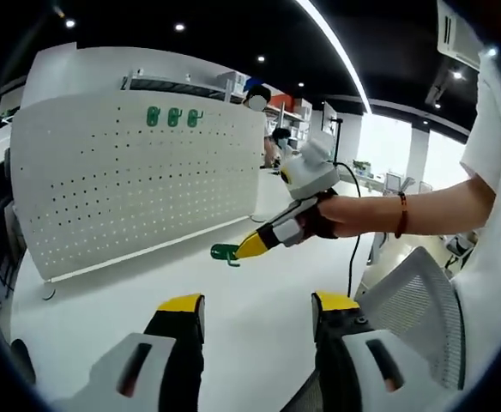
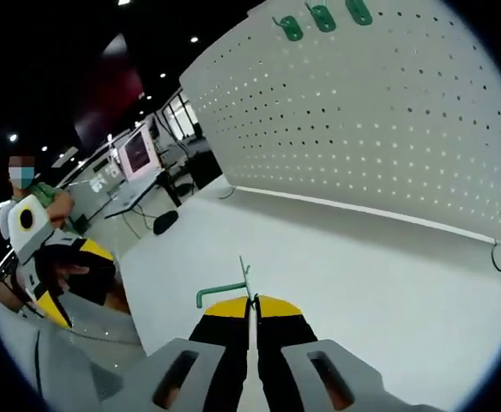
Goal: Insert the hook assembly into the mounting plate slot until the hook locks in place.
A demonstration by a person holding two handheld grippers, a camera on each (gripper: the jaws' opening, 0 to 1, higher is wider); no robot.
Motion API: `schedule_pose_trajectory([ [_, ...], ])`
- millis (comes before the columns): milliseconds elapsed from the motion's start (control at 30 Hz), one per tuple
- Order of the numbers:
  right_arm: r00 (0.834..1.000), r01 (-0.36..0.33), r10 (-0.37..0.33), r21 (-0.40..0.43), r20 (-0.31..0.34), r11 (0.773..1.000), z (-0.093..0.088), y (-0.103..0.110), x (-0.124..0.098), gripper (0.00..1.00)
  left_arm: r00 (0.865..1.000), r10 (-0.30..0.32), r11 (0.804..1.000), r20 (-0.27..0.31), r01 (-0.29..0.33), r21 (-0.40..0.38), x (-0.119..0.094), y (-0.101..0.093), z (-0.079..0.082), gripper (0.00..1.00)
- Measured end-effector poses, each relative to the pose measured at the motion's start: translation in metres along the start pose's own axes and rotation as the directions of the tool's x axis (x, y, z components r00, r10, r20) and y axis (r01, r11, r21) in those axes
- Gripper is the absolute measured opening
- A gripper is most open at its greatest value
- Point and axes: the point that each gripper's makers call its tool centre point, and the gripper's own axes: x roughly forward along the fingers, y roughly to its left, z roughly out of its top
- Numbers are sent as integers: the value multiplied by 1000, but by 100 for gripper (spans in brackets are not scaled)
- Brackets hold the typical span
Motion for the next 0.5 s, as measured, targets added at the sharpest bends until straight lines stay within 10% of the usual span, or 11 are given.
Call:
schedule_pose_trajectory([
  [500, 997, -10, 11, 2, -83, 1000, -4, 28, -13, 0, 999, -1, 996, -40, 4, 88, 3, -4, -4, 51],
])
